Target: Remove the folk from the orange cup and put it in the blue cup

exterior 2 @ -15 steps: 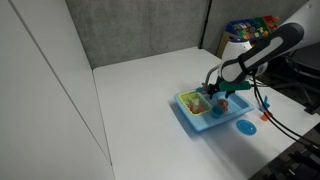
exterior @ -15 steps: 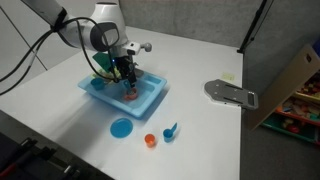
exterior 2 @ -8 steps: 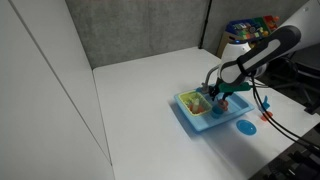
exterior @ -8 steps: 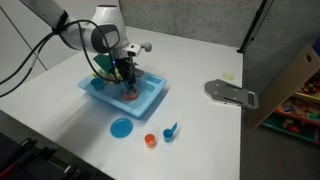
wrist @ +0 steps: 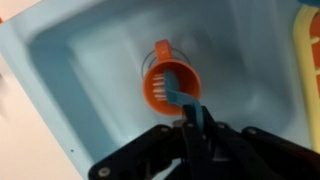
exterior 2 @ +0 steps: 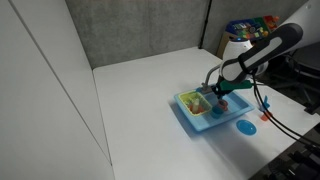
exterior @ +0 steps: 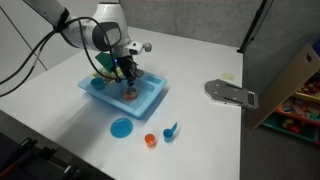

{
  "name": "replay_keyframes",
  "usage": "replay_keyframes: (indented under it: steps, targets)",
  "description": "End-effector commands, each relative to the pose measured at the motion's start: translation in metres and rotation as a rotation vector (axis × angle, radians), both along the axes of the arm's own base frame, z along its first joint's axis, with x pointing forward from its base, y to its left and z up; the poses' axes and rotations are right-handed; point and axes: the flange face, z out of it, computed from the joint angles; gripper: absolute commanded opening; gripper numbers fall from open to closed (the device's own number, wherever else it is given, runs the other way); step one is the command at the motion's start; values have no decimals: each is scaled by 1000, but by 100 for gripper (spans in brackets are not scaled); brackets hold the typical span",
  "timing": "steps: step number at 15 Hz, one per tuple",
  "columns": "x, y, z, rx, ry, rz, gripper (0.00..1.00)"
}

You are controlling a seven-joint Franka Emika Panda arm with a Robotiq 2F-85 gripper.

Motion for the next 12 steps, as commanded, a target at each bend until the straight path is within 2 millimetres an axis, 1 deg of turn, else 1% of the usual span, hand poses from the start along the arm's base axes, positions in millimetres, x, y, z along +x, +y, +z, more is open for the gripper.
replay_keyframes:
  steps: [1,2,7,10,12]
  targets:
    - [-1,-3,22,1,10,-25,4]
    - [-2,-5,27,1,13,-29,3]
    - [-11,-6,53,17,32,-32,4]
    - [-15,-2,73,27,21,-27,4]
    - [-17,2,89,38,7,-23,4]
